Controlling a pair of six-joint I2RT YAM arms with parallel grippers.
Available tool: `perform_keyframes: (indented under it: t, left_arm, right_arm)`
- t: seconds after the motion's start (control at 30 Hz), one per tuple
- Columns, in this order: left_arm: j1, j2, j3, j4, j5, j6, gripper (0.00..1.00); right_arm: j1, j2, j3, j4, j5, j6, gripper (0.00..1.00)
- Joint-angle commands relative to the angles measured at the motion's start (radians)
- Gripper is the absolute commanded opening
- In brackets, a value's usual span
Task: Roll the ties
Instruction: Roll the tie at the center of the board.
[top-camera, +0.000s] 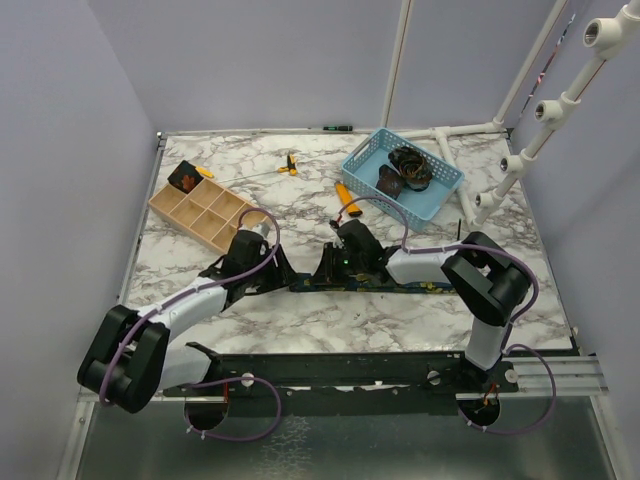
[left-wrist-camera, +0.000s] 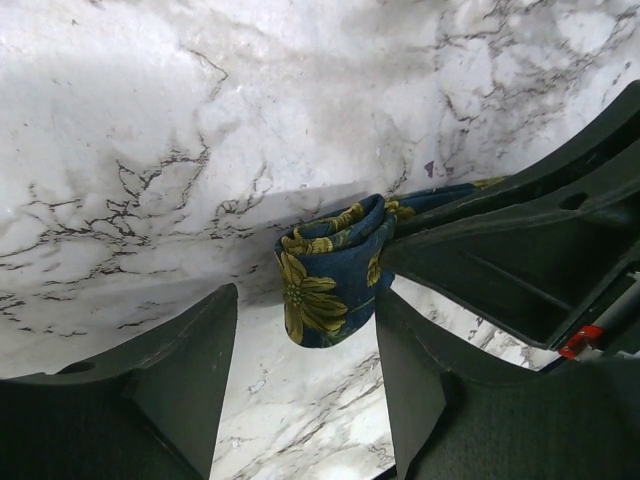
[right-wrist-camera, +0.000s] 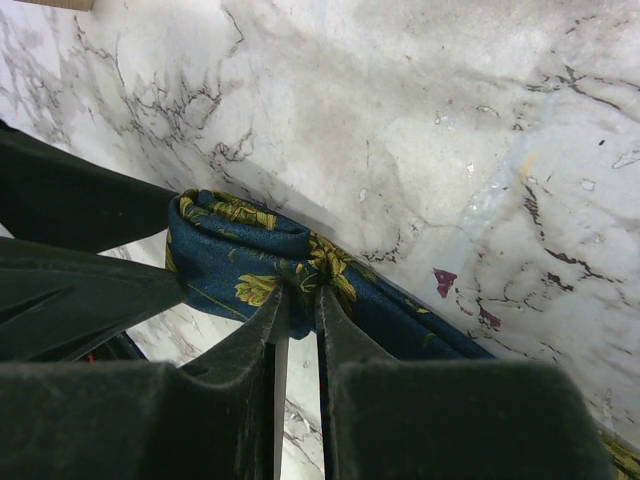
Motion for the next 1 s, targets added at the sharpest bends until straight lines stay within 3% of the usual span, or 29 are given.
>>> perform_keyframes:
  t: [0.0, 0.6, 0.97]
  left_arm:
    - [0.009, 0.054, 0.053, -0.029, 0.071, 0.057, 0.58]
    - [0.014, 0.172, 0.062, 0.028, 0.152, 0.054, 0.54]
    - [0.014, 0.158, 0.031, 0.102, 0.192, 0.029, 0.29]
  right_arm:
    - [-0.015, 0.074, -0.069, -0.060, 0.036, -0.027, 0.15]
    - [-0.035, 0.093, -0.144, 0.031, -0.005, -0.014, 0.14]
    - [-0.035, 0.084, -0.140, 0.036, -0.017, -0.008, 0.13]
